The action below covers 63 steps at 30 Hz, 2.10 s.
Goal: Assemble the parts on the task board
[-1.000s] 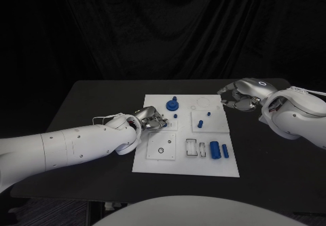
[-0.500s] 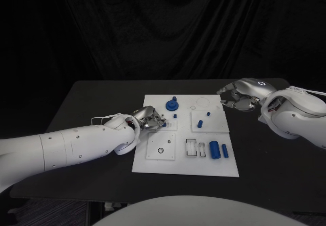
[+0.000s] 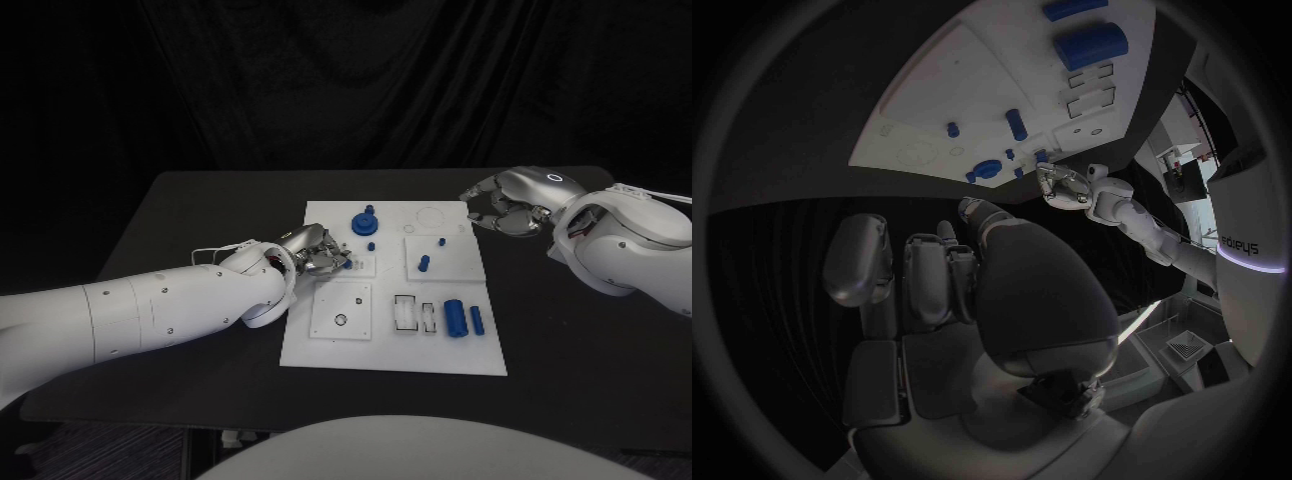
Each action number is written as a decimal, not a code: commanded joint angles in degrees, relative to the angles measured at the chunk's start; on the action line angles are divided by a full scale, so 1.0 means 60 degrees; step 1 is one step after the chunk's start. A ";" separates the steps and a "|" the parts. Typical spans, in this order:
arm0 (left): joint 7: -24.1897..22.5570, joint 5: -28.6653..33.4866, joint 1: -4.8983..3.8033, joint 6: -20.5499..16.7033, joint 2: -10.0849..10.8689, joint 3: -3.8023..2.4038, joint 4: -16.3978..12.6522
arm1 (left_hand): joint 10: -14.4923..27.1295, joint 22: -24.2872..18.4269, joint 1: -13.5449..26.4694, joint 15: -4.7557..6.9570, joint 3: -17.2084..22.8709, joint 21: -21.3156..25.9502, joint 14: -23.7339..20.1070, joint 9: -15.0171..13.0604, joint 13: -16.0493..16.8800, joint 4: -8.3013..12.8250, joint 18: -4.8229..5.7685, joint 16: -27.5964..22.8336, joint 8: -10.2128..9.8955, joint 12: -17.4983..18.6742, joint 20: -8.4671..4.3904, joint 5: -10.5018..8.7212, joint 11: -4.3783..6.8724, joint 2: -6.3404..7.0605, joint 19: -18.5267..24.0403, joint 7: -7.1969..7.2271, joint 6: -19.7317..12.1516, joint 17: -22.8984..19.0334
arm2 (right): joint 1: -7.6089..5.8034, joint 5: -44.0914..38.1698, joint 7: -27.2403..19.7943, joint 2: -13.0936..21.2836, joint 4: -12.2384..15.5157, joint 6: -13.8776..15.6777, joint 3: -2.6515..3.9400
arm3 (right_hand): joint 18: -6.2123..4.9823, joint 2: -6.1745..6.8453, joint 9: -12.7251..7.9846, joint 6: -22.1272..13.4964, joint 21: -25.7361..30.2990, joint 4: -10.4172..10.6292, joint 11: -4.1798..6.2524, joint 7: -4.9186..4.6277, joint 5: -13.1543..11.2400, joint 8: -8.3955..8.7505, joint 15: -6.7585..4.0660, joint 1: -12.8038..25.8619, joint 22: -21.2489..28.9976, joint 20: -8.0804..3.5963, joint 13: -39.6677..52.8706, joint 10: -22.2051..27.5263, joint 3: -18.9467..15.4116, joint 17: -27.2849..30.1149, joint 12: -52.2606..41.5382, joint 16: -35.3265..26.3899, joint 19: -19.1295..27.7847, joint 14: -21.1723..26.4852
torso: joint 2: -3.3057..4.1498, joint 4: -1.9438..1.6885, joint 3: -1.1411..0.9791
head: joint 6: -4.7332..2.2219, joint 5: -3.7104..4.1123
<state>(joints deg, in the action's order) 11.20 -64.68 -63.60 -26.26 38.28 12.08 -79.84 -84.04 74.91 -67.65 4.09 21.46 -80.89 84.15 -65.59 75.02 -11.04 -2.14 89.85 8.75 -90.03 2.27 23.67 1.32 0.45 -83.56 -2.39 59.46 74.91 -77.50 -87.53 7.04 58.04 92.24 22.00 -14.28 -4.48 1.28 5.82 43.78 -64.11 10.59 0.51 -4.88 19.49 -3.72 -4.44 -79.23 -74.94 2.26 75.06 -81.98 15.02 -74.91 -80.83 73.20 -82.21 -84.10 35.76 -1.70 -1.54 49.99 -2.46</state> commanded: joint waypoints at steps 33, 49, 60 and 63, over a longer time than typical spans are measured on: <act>-0.0142 0.0021 0.0079 0.0180 -0.0085 0.0015 0.0035 | -0.0994 0.1547 0.0517 0.0051 -0.0230 0.0128 0.0975 0.0012 0.2496 -0.0569 -0.0107 0.0025 0.0034 0.0005 -0.0033 -0.1144 0.0047 0.0027 0.0008 0.0009 0.0056 0.2515 | 0.0037 0.0059 0.0085 0.0037 0.0014 0.0044 0.0007 | -0.0108 -0.0010 -0.0021 0.0029 0.0078 -0.0020 -0.0012 -0.0044 0.0032 -0.0029 0.0055 0.0063 -0.1186 -0.0014 0.1057 0.0085 0.0061 -0.0128 0.0053 -0.0060 0.0058 -0.0390 | 0.0008 -0.0004 -0.0006 | 0.0001 0.0002; -0.0255 0.0021 0.0101 0.0160 -0.0050 0.0015 0.0044 | -0.0994 0.1599 0.2328 0.0001 -0.1388 0.0179 0.0975 0.0177 0.2496 -0.0974 -0.0108 0.0025 -0.0104 0.0005 0.0008 -0.1546 0.0006 -0.0547 -0.0006 -0.0031 0.0191 0.2515 | 0.0070 0.0063 0.0069 0.0010 -0.0027 0.0026 0.0007 | -0.0108 0.0002 -0.0027 0.0043 0.0085 -0.0028 -0.0014 -0.0046 0.0035 -0.0028 0.0056 0.0068 -0.1186 -0.0013 0.1062 0.0077 0.0077 -0.0130 0.0047 -0.0059 0.0056 -0.0391 | 0.0000 -0.0003 -0.0009 | 0.0001 -0.0020; -0.0210 0.0021 0.0111 0.0252 -0.0046 0.0015 0.0085 | -0.0994 0.1646 0.2829 0.0045 -0.1834 0.0172 0.0975 -0.0193 0.2496 -0.0964 -0.0102 0.0025 0.0181 0.0005 -0.0018 -0.1552 0.0057 -0.0799 -0.0032 0.0044 0.0335 0.2515 | 0.0076 0.0063 0.0059 0.0014 -0.0026 0.0027 0.0007 | -0.0108 0.0002 -0.0027 0.0043 0.0085 -0.0028 -0.0014 -0.0046 0.0035 -0.0028 0.0056 0.0068 -0.1186 -0.0013 0.1062 0.0077 0.0077 -0.0130 0.0047 -0.0059 0.0056 -0.0391 | 0.0008 -0.0006 -0.0002 | 0.0001 -0.0028; -0.0257 0.0021 0.0113 0.0238 -0.0045 0.0015 0.0091 | -0.0994 0.1667 0.2848 0.0078 -0.1996 0.0180 0.0975 -0.0674 0.2496 -0.0961 -0.0101 0.0025 0.0457 0.0005 -0.0050 -0.1552 0.0095 -0.0874 -0.0042 0.0086 0.0265 0.2515 | 0.0077 0.0063 0.0058 0.0015 -0.0025 0.0028 0.0007 | -0.0108 0.0002 -0.0027 0.0043 0.0085 -0.0028 -0.0014 -0.0046 0.0035 -0.0028 0.0056 0.0068 -0.1186 -0.0013 0.1062 0.0077 0.0077 -0.0130 0.0047 -0.0059 0.0056 -0.0391 | 0.0012 -0.0001 -0.0003 | 0.0001 -0.0033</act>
<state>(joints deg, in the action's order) 10.51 -64.68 -63.08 -25.65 38.04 12.15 -79.25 -83.92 74.91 -50.93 4.15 9.74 -80.00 84.09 -69.03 75.02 -16.82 -2.14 89.85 11.16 -90.03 2.25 14.57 1.44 -4.57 -83.57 -1.95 61.12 74.91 -77.17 -87.07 6.97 58.09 92.07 22.02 -14.29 -4.48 1.28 5.72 43.78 -63.83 10.34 0.51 -4.88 19.49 -3.72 -4.44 -79.23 -74.91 2.26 75.06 -81.98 15.27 -74.91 -80.83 73.21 -82.21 -84.10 35.79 -1.74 -1.57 49.99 -2.62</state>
